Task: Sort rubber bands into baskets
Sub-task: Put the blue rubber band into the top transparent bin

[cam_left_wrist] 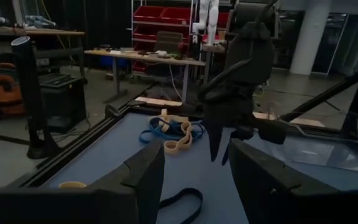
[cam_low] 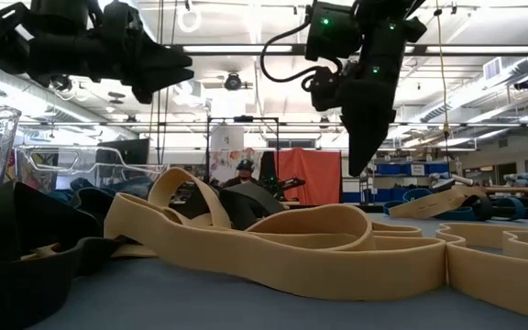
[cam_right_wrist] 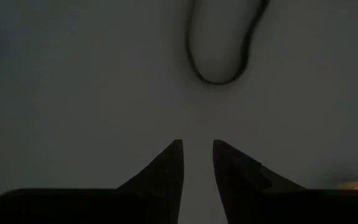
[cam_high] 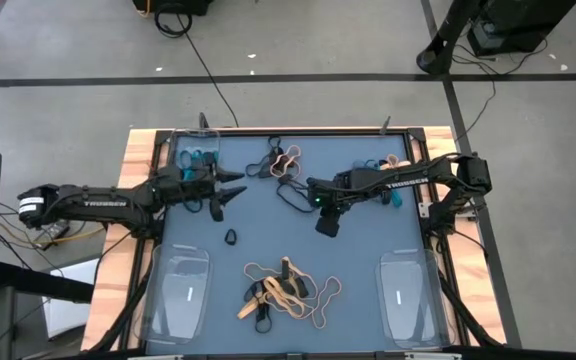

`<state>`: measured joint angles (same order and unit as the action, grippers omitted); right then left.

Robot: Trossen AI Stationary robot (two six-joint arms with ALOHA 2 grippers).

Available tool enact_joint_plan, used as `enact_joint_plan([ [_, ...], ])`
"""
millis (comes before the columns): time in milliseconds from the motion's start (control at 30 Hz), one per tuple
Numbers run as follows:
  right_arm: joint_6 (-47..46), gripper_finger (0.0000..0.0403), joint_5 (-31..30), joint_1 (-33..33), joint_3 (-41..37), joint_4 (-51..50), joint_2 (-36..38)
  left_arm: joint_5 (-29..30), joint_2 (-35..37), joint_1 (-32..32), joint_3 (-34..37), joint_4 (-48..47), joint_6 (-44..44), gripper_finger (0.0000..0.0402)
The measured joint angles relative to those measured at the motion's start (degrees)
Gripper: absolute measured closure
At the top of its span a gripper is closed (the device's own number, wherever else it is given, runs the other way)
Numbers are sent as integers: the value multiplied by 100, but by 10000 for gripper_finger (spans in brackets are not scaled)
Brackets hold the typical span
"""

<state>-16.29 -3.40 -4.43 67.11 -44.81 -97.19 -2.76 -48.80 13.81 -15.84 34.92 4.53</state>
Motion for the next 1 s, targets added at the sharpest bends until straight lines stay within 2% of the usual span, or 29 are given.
enact_joint_plan([
  [133,404,304,-29,29,0,63,0,0,0,-3,0,0,12,218],
  [233,495,306,-291,18,0,-66,0,-94,-24,-5,0,4,42,218],
  [367,137,307,-883,2,0,-749,0,-207,-285,-7,0,-9,190,218],
  [500,-454,307,-1898,-73,0,-1756,0,-207,-845,-7,-93,-41,366,218],
  [567,-666,307,-2193,-172,0,-2292,0,-206,-1153,-7,-241,-16,364,218],
  [633,-814,307,-2176,-336,0,-2617,0,-208,-1414,-7,-381,-3,364,218],
  [800,-612,293,-1598,-928,-2,-2797,2,-208,-2028,-7,-728,-7,490,218],
  [1000,-315,269,-1963,-1796,-2,-2536,2,-208,-2344,-7,-820,-33,493,218],
])
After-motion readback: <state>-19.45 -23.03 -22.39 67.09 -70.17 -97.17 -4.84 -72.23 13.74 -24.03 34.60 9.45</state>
